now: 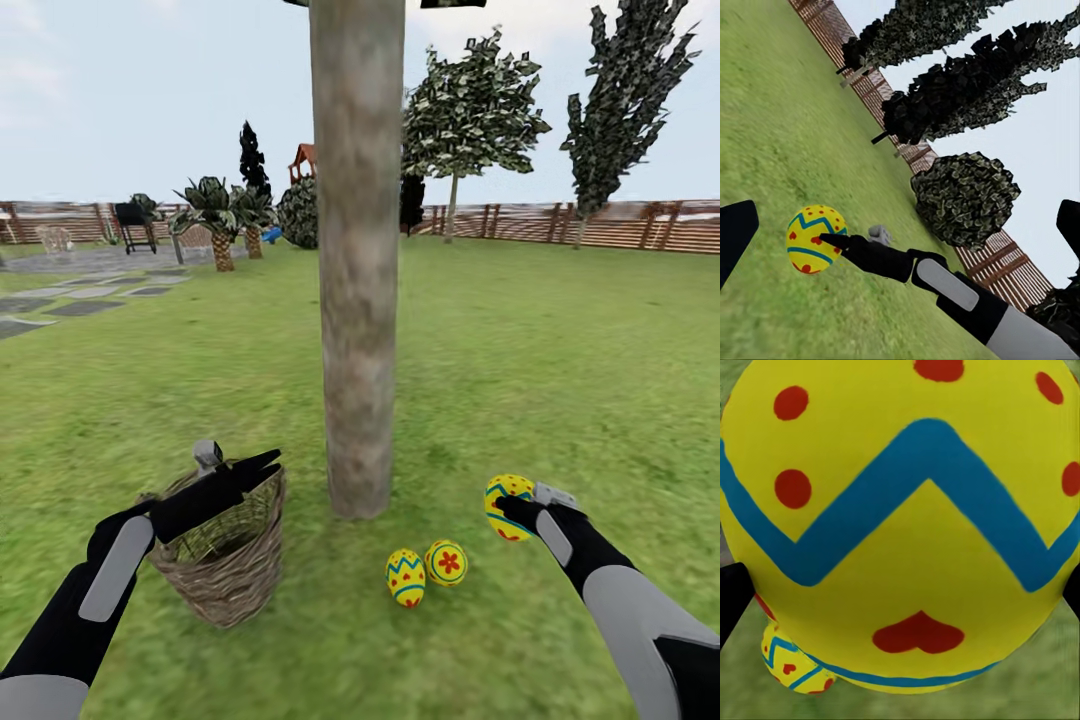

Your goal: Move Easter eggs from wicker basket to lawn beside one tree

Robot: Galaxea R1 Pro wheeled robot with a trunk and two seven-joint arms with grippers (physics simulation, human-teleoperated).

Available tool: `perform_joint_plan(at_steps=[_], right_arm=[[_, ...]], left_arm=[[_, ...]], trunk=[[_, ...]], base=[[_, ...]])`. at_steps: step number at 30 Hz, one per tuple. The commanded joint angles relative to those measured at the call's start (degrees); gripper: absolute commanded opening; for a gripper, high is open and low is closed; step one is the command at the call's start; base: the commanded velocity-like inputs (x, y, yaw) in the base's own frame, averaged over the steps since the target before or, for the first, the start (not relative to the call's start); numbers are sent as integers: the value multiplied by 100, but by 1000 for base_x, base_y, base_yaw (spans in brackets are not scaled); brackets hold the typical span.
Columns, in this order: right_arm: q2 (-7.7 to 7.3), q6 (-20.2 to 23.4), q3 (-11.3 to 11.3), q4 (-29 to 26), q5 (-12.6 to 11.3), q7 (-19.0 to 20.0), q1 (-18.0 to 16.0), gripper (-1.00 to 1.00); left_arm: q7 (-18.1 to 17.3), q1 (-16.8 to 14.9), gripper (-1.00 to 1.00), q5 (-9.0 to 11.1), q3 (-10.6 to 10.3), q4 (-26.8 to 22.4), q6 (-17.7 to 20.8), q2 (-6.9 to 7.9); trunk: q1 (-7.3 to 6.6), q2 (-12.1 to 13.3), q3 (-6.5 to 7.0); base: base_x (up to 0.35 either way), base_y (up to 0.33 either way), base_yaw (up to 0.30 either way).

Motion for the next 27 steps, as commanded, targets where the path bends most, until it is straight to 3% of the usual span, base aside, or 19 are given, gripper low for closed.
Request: perform_joint_plan(at_steps=[1,4,6,9,12,22,27], right_arm=[[3,24,0,-11,-66,-28,0,-100],[36,19,17,-1,-64,-147,0,-100],[165,-19,36,7,-12,-488,0,-100],[260,-370,52,224,384,-802,0,-100],[282,-470,59,369,542,-825,0,-100],[302,-482,68,387,546,-819,0,-100],[375,-494,78,371,559,-803,0,-100]], left_arm=[[-6,-5,100,12,2,0,30,0],[-6,-5,100,12,2,-1,30,-1],[-6,-5,100,10,-3,-1,29,-4],[-6,-5,100,-8,-38,0,-222,-9],[-6,-5,100,-14,-61,0,-295,-20],[-6,-5,100,-20,-112,7,-304,-100],[-14,-5,100,19,-104,367,-304,-106]], trunk=[[1,-2,-13],[1,-2,-35],[1,-2,-50],[1,-2,-72],[1,-2,-95],[1,-2,-171],[1,-2,-182]], base=[[195,-242,175],[197,-244,175],[201,-249,175],[210,-254,172],[216,-256,170],[210,-264,168],[20,-26,101]])
